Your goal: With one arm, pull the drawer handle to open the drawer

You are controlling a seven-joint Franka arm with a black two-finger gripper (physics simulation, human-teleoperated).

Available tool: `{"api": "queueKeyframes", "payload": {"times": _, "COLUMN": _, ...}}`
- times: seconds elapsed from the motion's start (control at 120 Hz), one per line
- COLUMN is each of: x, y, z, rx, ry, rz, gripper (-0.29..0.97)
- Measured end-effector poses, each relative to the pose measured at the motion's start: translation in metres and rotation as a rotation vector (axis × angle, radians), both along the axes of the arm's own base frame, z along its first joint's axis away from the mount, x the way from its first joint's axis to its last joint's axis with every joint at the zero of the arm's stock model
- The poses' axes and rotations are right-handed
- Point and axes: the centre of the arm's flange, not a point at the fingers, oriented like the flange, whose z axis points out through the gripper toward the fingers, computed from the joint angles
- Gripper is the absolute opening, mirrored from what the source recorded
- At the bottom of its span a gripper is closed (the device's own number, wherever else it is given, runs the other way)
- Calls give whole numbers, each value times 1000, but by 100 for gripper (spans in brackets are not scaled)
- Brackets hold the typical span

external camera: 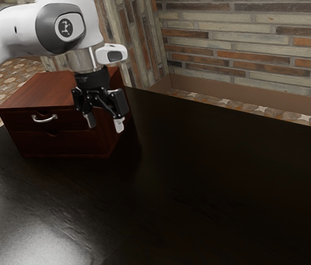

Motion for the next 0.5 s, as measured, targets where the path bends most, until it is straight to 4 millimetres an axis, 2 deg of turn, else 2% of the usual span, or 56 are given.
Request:
{"api": "queueKeyframes", "payload": {"times": 0.142, "x": 1, "y": 0, "z": 0, "rx": -2, "ry": -9, "rz": -6, "gripper": 68}}
{"api": "queueKeyframes", "payload": {"times": 0.183, "x": -1, "y": -2, "z": 8, "rx": 1, "ry": -24, "rz": -11, "gripper": 68}}
{"api": "queueKeyframes", "payload": {"times": 0.225, "x": -11, "y": -3, "z": 28, "rx": 1, "ry": -59, "rz": -15, "gripper": 68}}
{"api": "queueKeyframes", "payload": {"times": 0.275, "x": -32, "y": 5, "z": 63, "rx": -3, "ry": -126, "rz": -25, "gripper": 68}}
{"api": "queueKeyframes", "payload": {"times": 0.317, "x": -61, "y": 18, "z": 103, "rx": -3, "ry": -203, "rz": -46, "gripper": 68}}
{"api": "queueKeyframes", "payload": {"times": 0.383, "x": -109, "y": 45, "z": 150, "rx": 13, "ry": -295, "rz": -89, "gripper": 68}}
{"api": "queueKeyframes", "payload": {"times": 0.425, "x": -133, "y": 68, "z": 164, "rx": 58, "ry": -299, "rz": -95, "gripper": 68}}
{"api": "queueKeyframes", "payload": {"times": 0.5, "x": -159, "y": 115, "z": 162, "rx": 167, "ry": -223, "rz": -87, "gripper": 68}}
